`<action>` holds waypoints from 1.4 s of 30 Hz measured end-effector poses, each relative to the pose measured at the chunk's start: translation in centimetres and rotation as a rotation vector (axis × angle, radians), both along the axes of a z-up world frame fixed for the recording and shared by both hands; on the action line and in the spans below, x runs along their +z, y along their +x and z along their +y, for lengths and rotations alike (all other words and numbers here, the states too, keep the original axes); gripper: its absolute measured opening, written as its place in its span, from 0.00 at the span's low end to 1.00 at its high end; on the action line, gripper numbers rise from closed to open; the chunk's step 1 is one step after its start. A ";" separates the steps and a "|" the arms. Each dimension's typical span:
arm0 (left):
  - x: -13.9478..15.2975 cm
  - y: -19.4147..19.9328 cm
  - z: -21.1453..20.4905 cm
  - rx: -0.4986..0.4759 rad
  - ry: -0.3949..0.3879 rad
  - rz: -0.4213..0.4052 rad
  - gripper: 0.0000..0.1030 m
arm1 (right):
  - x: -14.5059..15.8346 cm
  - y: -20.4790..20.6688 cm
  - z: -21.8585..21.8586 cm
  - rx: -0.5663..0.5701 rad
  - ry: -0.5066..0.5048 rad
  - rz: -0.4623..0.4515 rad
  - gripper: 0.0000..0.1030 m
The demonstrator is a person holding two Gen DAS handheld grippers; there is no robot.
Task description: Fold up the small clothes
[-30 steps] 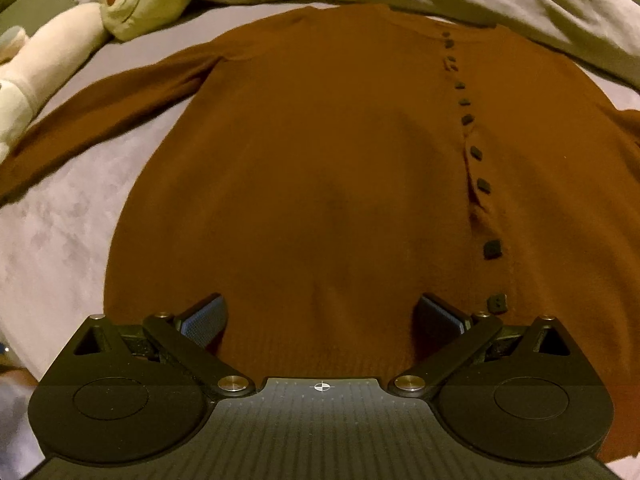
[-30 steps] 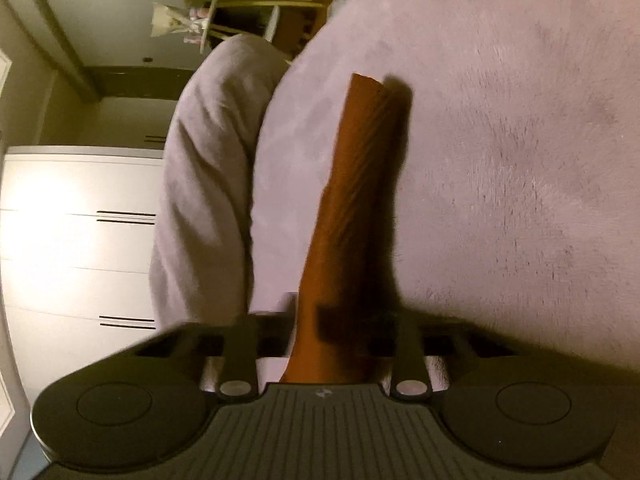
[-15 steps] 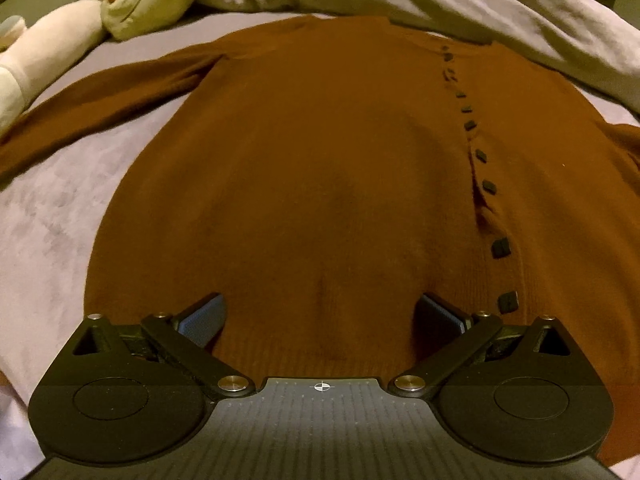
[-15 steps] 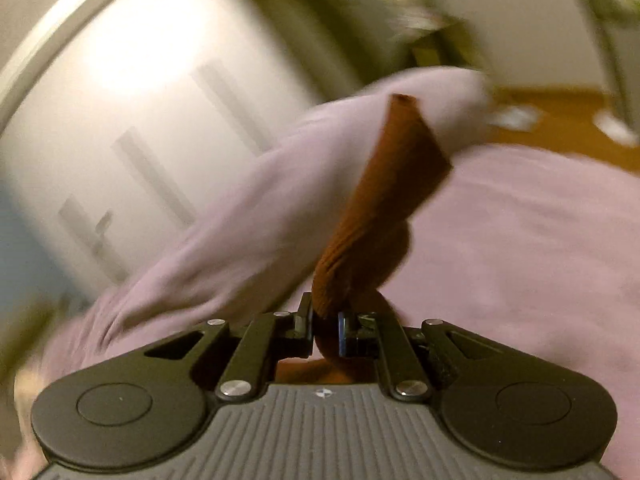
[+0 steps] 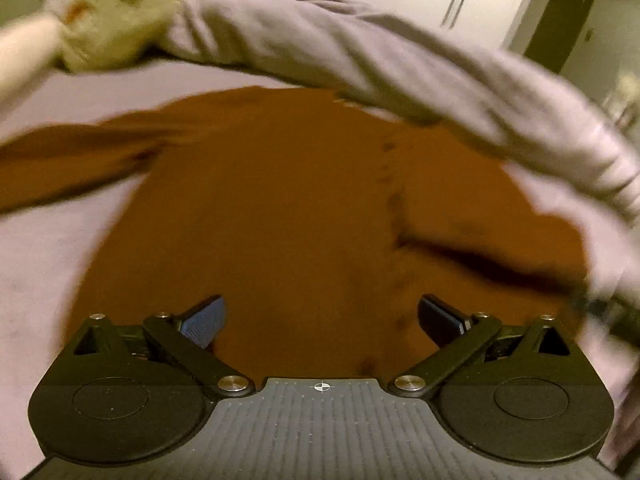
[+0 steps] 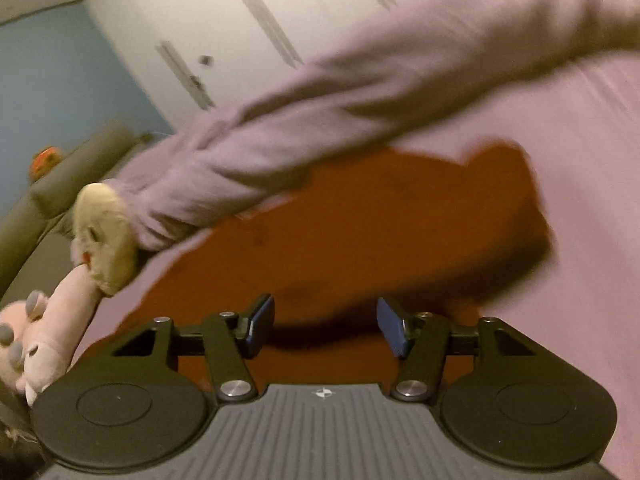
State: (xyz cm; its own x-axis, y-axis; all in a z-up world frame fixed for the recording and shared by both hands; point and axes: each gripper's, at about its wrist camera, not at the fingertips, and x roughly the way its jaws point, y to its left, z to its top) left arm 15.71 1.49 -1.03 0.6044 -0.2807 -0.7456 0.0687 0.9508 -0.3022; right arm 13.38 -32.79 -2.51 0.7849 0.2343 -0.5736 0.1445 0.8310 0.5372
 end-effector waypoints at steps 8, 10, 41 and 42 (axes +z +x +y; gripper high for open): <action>-2.1 9.2 -4.0 -0.041 -0.288 0.110 1.00 | -3.3 -6.0 -1.5 -0.045 0.086 0.042 0.53; -2.7 10.4 -4.8 -0.059 -0.266 0.130 1.00 | -3.3 -6.4 -1.6 -0.040 0.091 0.036 0.53; -3.1 12.5 -7.8 -0.200 -0.170 0.101 0.05 | -3.8 -6.1 -0.4 -0.037 0.038 0.023 0.53; -2.2 12.6 -7.5 -0.200 -0.173 0.077 0.05 | -3.8 -6.2 -0.4 -0.036 0.036 0.024 0.53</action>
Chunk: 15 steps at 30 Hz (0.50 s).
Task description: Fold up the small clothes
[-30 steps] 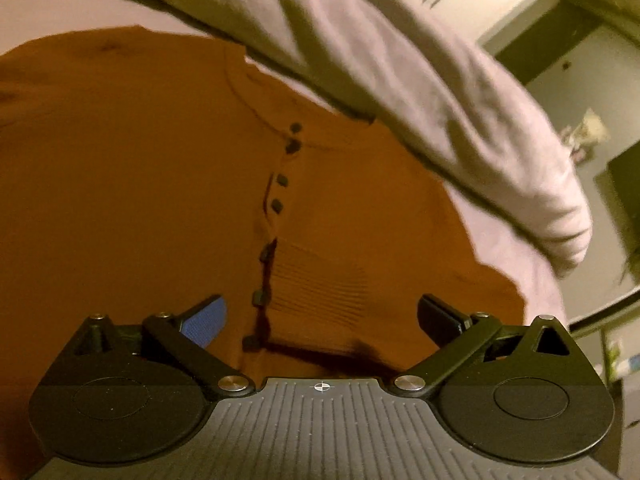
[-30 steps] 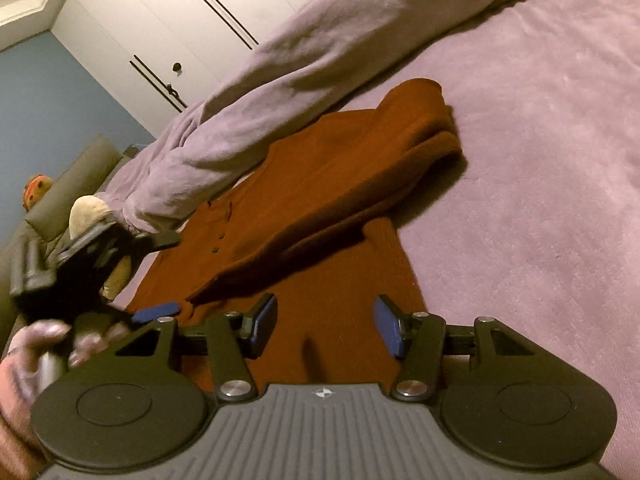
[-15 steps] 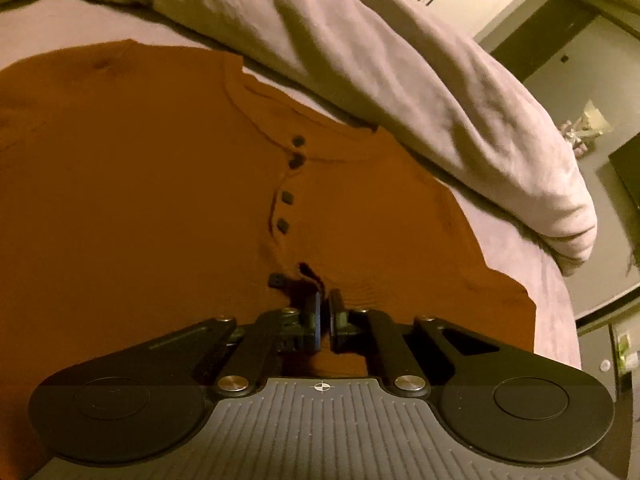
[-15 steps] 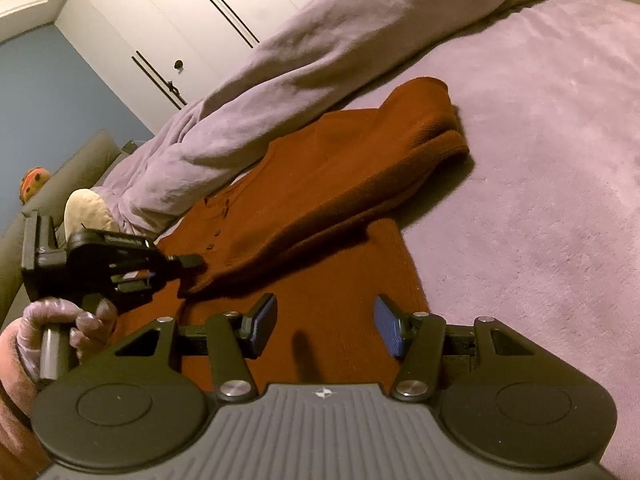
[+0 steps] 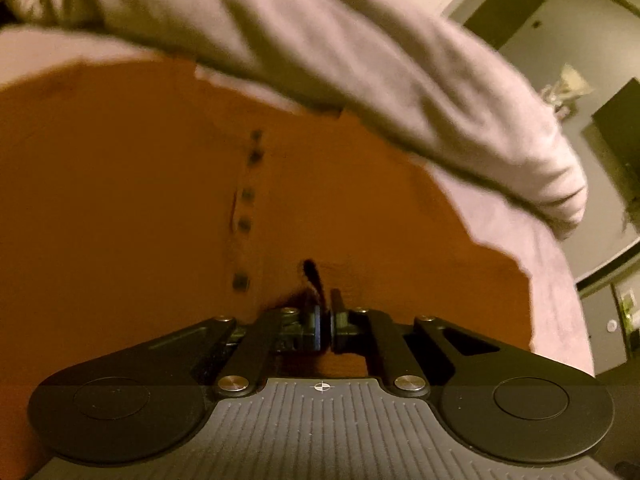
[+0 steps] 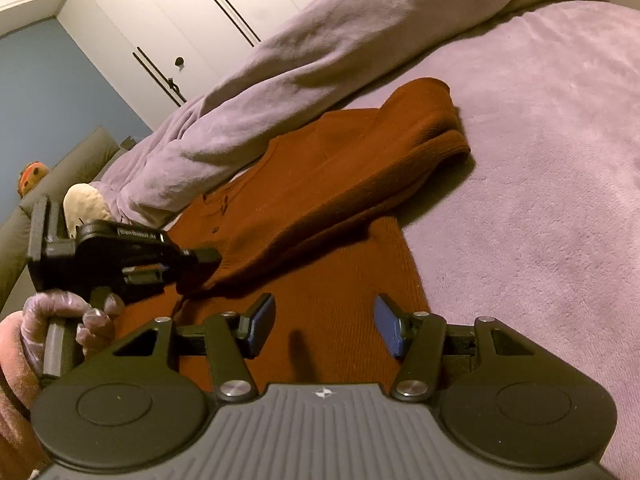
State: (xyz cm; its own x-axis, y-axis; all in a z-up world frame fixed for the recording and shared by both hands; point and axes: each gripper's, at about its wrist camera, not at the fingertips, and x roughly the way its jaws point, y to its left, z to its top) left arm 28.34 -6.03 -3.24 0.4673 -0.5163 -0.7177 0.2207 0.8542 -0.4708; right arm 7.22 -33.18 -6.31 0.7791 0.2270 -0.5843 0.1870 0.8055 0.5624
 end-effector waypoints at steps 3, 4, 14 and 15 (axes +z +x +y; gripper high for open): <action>3.5 0.4 1.7 0.019 -0.006 -0.101 0.05 | 0.0 -0.1 0.1 0.006 -0.010 0.001 0.53; 4.7 0.5 2.5 0.031 0.002 -0.139 0.05 | 0.0 -0.1 0.1 0.007 -0.014 0.001 0.53; 8.0 2.0 11.6 0.244 0.179 -0.279 0.05 | 1.0 0.8 0.6 -0.003 -0.026 0.008 0.53; 7.2 2.1 12.2 0.257 0.183 -0.258 0.05 | 1.4 1.0 0.5 -0.005 -0.001 -0.006 0.53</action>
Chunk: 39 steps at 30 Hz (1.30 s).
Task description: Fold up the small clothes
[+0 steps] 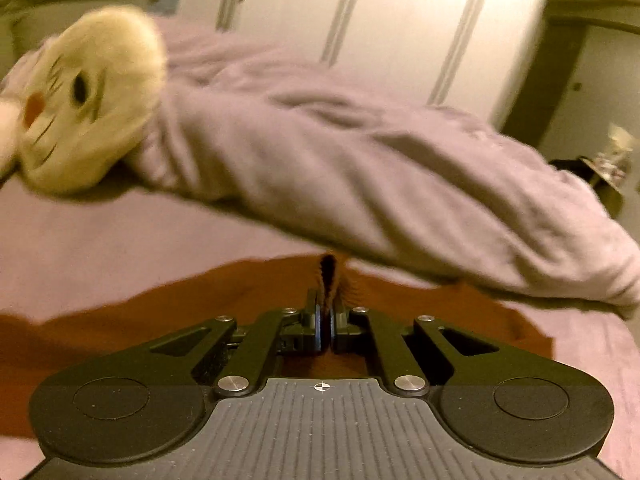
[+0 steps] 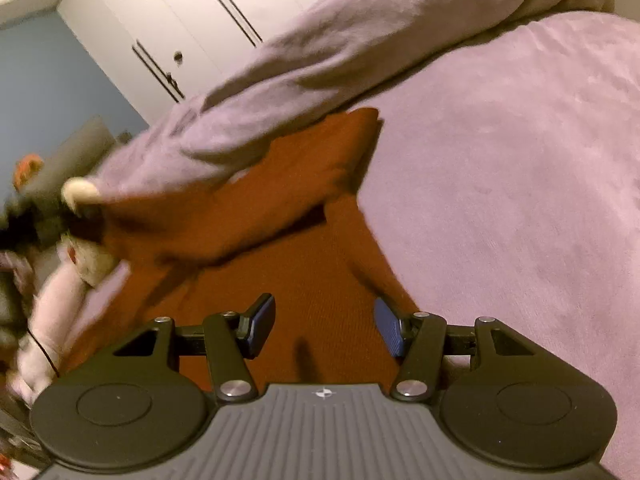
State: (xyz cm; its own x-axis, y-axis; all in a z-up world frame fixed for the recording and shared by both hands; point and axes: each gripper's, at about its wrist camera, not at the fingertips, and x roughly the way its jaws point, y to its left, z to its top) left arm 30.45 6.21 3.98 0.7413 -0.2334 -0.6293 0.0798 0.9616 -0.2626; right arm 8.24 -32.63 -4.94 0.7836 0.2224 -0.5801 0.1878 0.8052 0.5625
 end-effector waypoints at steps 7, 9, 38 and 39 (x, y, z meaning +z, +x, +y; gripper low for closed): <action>-4.2 -0.4 2.0 0.021 -0.036 0.097 0.06 | 0.5 5.2 0.7 -0.013 0.153 -0.028 0.53; -5.0 -0.6 2.3 0.012 -0.031 0.114 0.06 | -0.4 7.1 0.5 -0.047 0.204 -0.005 0.52; -6.4 -5.0 7.5 0.132 -0.037 0.131 0.84 | -1.4 9.8 2.4 -0.035 -0.459 0.055 0.09; -6.4 -6.0 8.9 0.166 -0.063 0.131 0.84 | -1.4 9.7 2.6 -0.029 -0.479 0.057 0.09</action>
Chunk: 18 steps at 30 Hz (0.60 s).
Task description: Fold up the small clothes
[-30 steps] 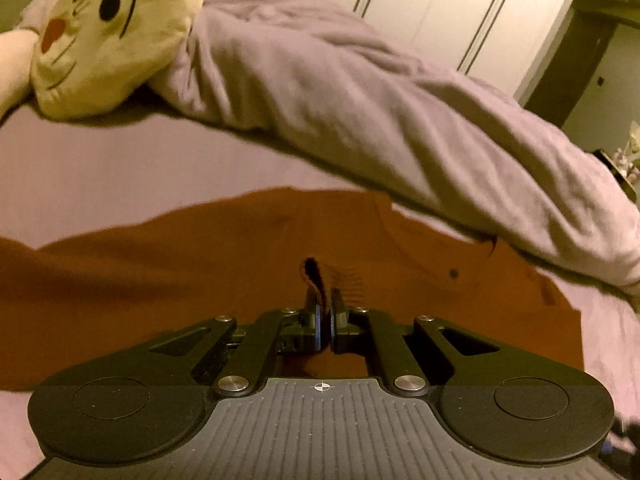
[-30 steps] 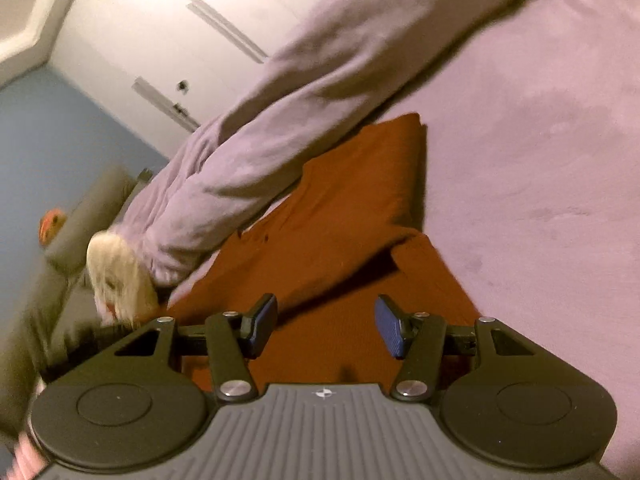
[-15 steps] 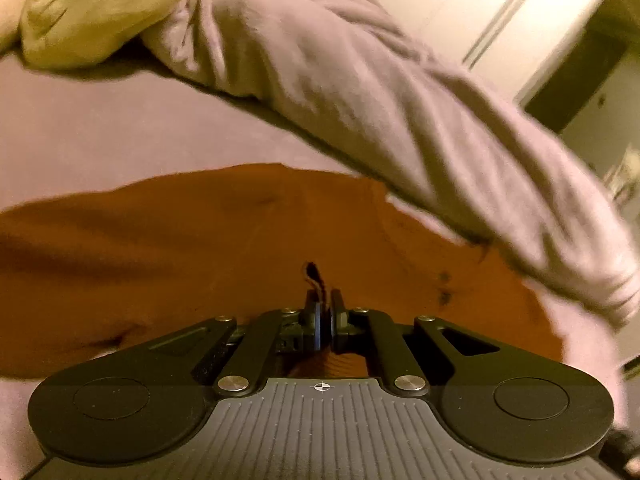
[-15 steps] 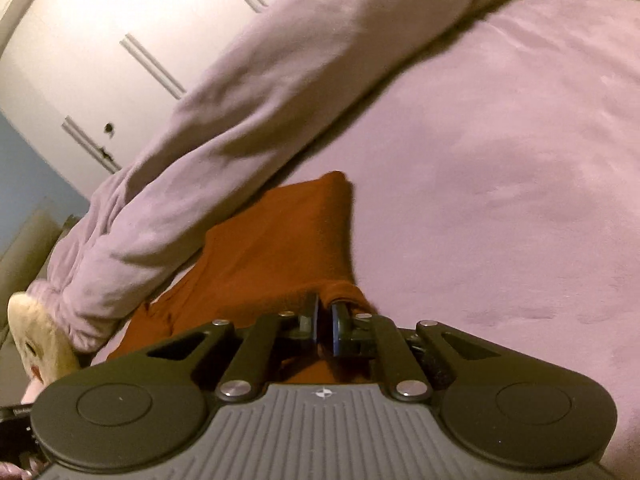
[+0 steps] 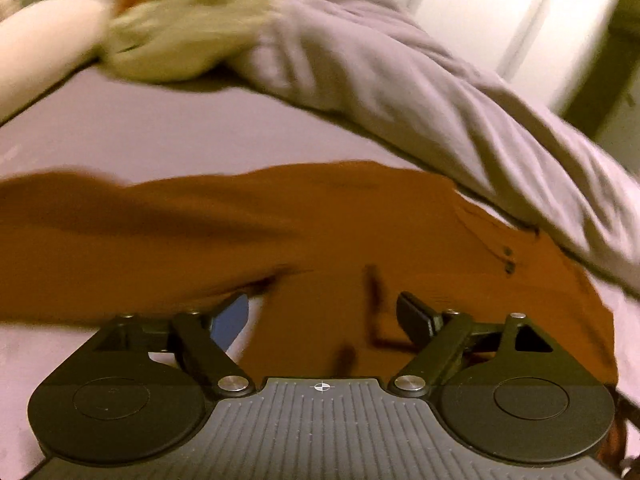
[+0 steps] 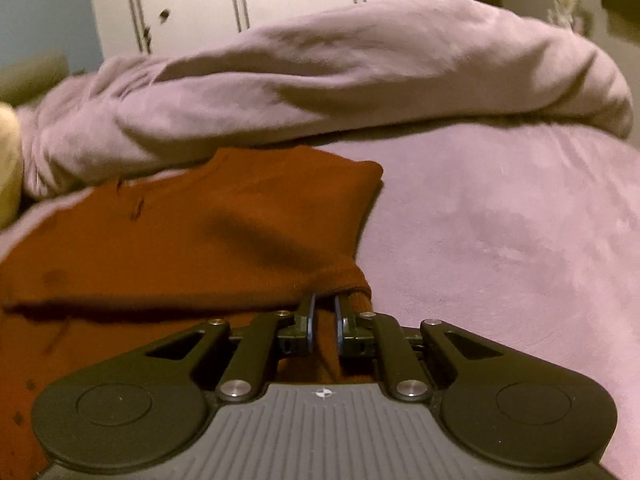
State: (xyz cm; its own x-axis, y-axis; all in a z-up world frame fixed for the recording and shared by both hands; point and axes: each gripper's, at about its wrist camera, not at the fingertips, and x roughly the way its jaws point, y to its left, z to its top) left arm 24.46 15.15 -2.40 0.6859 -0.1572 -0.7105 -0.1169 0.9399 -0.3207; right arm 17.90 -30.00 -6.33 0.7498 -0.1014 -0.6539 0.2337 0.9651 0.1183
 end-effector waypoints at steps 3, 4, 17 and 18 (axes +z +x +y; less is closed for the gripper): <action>-0.3 -3.2 5.3 0.153 -0.085 -0.001 0.84 | 0.8 -0.7 0.4 -0.013 0.002 0.001 0.17; -0.5 -4.3 7.1 0.212 -0.110 0.000 0.84 | 1.2 -1.3 0.5 -0.016 0.018 -0.004 0.28; -4.4 -12.0 24.7 0.771 -0.476 -0.058 0.62 | 2.2 -7.6 5.0 0.048 0.051 0.017 0.40; -4.8 -12.0 25.5 0.799 -0.495 -0.052 0.61 | 2.4 -7.6 5.2 0.052 0.052 0.015 0.40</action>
State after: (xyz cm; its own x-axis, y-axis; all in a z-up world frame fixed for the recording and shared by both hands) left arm 12.46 40.63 -7.19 0.7497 0.0974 -0.6546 -0.6427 0.3427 -0.6852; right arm 10.34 -24.81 -3.88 0.7434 -0.0285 -0.6683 0.1857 0.9686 0.1653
